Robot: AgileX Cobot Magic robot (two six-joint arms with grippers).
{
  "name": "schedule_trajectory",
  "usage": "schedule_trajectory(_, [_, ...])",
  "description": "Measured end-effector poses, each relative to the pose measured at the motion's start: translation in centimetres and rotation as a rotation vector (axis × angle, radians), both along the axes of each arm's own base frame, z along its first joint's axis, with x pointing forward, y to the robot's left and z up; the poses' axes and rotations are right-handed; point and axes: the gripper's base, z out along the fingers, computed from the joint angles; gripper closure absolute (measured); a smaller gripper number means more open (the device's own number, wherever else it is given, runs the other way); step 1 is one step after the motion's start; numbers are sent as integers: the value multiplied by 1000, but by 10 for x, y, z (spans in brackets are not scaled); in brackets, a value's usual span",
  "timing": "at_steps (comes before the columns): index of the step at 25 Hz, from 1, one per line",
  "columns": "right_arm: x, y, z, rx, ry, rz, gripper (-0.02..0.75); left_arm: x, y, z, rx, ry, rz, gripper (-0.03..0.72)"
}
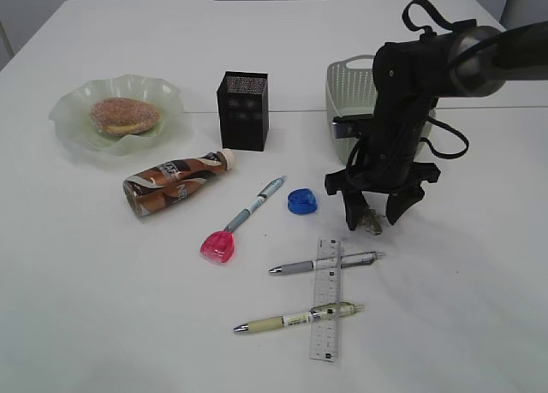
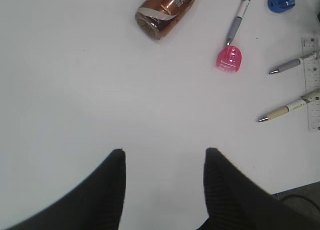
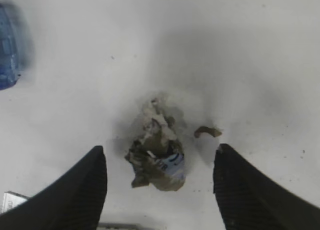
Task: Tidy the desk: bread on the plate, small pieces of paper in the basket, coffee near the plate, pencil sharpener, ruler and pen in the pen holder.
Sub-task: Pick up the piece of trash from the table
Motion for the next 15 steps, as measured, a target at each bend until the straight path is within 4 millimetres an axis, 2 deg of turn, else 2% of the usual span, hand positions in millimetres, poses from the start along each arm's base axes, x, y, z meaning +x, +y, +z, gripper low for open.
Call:
schedule_trajectory(3, [0, 0, 0, 0, 0, 0, 279, 0, 0, 0, 0, 0, 0, 317])
schedule_trajectory(6, [0, 0, -1, -1, 2, 0, 387, 0, 0, 0, -4, 1, -1, 318])
schedule_trajectory(12, [1, -1, -1, -15, -4, 7, 665, -1, -2, 0, -21, 7, -3, 317])
schedule_trajectory(15, [0, -2, -1, -21, 1, 10, 727, -1, -2, 0, -21, 7, -3, 317])
